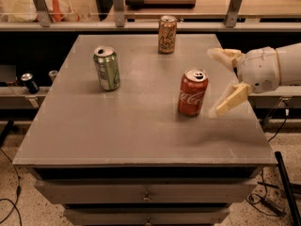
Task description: Place coke can upright
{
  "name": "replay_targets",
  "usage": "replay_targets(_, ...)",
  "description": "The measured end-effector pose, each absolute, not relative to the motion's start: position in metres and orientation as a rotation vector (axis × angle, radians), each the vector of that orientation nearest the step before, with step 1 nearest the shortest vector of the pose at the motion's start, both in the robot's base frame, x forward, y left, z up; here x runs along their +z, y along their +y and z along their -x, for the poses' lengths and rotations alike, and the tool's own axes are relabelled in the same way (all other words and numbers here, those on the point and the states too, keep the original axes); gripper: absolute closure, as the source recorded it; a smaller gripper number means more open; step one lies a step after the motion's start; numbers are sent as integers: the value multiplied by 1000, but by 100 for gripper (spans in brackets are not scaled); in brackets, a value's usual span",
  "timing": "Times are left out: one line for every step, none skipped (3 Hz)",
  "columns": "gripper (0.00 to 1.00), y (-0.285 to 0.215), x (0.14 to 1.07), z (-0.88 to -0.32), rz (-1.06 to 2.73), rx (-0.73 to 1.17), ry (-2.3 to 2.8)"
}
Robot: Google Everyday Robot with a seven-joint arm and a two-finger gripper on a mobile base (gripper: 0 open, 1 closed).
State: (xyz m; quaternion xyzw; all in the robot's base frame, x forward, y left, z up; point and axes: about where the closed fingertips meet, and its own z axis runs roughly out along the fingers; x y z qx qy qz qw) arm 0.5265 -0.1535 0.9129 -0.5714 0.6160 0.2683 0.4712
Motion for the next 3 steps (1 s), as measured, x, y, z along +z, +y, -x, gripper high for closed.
replay_targets(0,-171,920,-521,1486,517,1589)
replay_targets(0,-185,922,-518,1559,300,1692)
replay_targets(0,-197,920,-518,1599,87,1772)
